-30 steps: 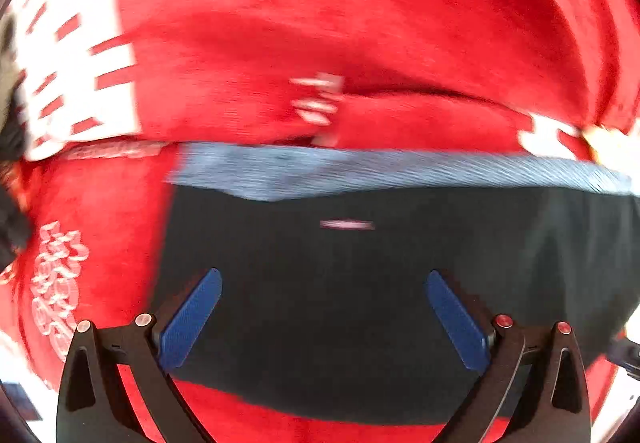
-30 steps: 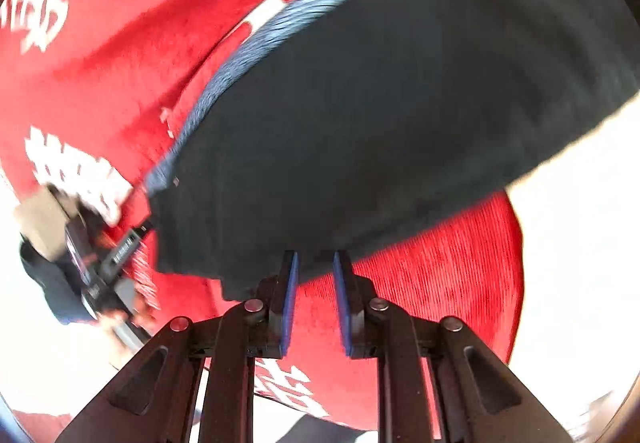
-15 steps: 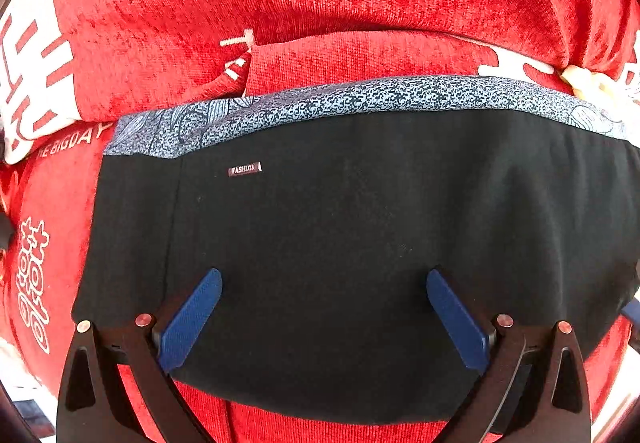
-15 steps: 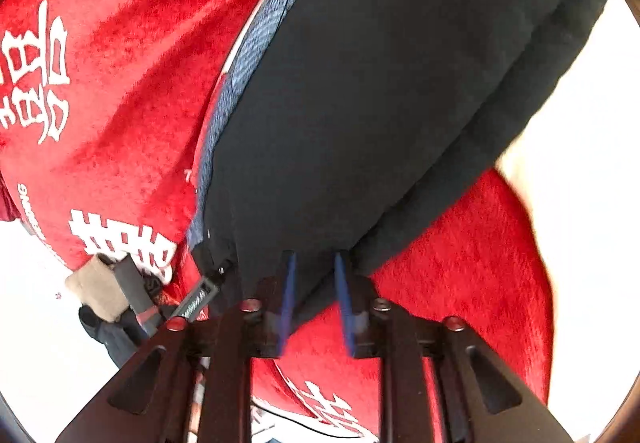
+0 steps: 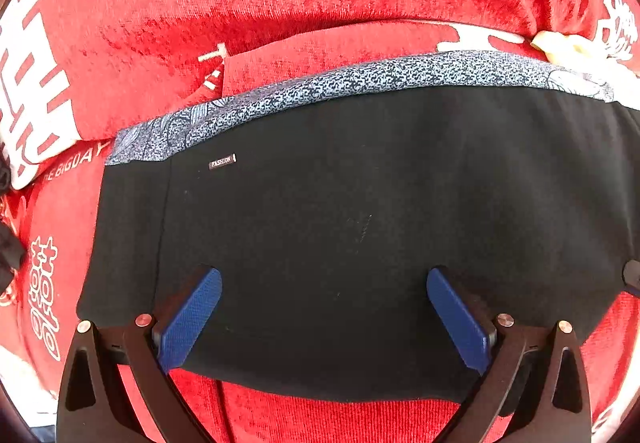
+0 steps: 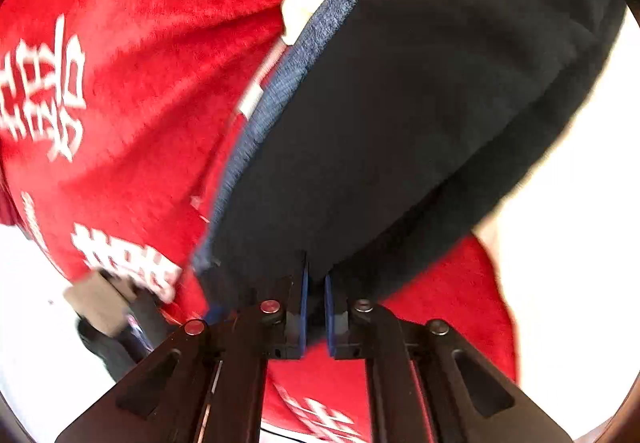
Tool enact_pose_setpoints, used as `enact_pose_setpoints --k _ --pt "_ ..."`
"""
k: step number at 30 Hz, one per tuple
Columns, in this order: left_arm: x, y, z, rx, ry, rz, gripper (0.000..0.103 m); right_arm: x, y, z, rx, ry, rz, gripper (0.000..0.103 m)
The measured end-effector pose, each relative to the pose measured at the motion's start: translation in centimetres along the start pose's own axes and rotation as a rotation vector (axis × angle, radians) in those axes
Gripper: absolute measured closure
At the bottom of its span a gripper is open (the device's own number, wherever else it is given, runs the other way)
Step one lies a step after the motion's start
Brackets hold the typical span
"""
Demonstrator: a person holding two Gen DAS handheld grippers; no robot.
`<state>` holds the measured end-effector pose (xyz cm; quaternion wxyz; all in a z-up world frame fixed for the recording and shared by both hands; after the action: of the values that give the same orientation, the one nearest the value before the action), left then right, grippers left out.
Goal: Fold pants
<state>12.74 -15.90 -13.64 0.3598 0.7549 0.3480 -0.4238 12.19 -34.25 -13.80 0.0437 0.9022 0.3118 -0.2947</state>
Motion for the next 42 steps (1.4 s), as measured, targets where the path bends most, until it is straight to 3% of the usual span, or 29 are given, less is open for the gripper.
enact_pose_setpoints --k 1,4,6,9,13,14,16,17,19,20,23,26,30,32,33,36,38,42 --pt "-0.2 0.2 0.0 0.008 0.008 -0.012 0.0 0.1 -0.5 1.3 0.016 -0.03 -0.005 0.096" --pt "-1.1 1.1 -1.0 0.028 0.026 -0.024 0.0 -0.6 -0.9 1.8 0.037 -0.013 0.005 0.097" --pt "-2.5 1.4 -1.2 0.012 -0.001 0.004 0.0 -1.7 -0.8 1.2 0.007 -0.074 -0.026 0.076" --pt "-3.7 2.5 1.4 0.023 -0.029 0.03 0.0 -5.4 0.7 -0.6 -0.133 -0.133 0.005 0.076" --pt "-3.4 1.4 5.9 0.078 -0.019 -0.012 0.0 -7.7 5.7 -2.0 -0.281 -0.22 0.064 0.076" --pt "-3.4 1.2 6.1 0.068 -0.018 -0.003 0.0 -7.4 6.7 -1.6 -0.288 -0.239 0.053 0.076" --pt "-3.7 0.8 5.7 0.051 -0.028 -0.023 0.0 -6.2 7.8 0.6 -0.323 -0.366 -0.019 0.079" --pt "-3.9 0.8 5.5 0.059 -0.027 -0.038 0.0 -5.8 7.6 1.6 -0.323 -0.387 -0.045 0.087" --pt "-4.9 1.3 5.3 0.081 -0.013 -0.036 0.0 -7.3 6.8 2.6 -0.263 -0.313 -0.027 0.088" --pt "-5.6 2.0 5.2 0.083 -0.014 -0.017 0.0 -8.2 6.3 3.3 -0.218 -0.313 -0.031 0.083" --pt "-6.9 4.6 6.2 0.061 -0.026 0.016 0.0 -12.3 6.5 4.8 -0.106 -0.233 0.084 0.082" --pt "-7.6 6.7 9.2 0.059 -0.041 0.034 0.0 -17.4 10.0 7.6 0.009 -0.231 0.263 0.071" --pt "-6.9 6.1 13.9 0.104 -0.062 -0.014 0.0 -21.6 15.9 10.4 0.081 -0.282 0.402 0.071" --pt "-6.6 5.3 14.3 0.093 -0.046 0.013 0.0 -22.2 18.0 11.8 0.107 -0.278 0.395 0.072" --pt "-6.7 5.1 14.2 0.079 -0.048 0.029 0.0 -21.3 18.0 11.7 0.114 -0.276 0.374 0.083" --pt "-6.9 5.0 14.0 0.081 -0.049 -0.025 0.0 -21.7 17.8 11.9 0.103 -0.278 0.378 0.095" --pt "-7.6 5.5 13.8 0.107 -0.033 -0.047 0.0 -22.9 17.6 13.3 0.131 -0.274 0.386 0.095" --pt "-10.0 8.5 13.6 0.076 -0.046 0.029 0.0 -25.2 16.9 13.7 0.142 -0.35 0.413 0.094"
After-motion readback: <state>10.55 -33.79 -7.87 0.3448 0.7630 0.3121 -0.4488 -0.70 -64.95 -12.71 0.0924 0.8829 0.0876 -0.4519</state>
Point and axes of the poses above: each gripper's, at about its wrist camera, not at the fingertips, and x roughly the way its jaws point, z to its right, y to its top, the point moved 6 cm from there along x, roughly the way its jaws point, and after that the axes turned 15 degrees about y, right-handed, at the moved point
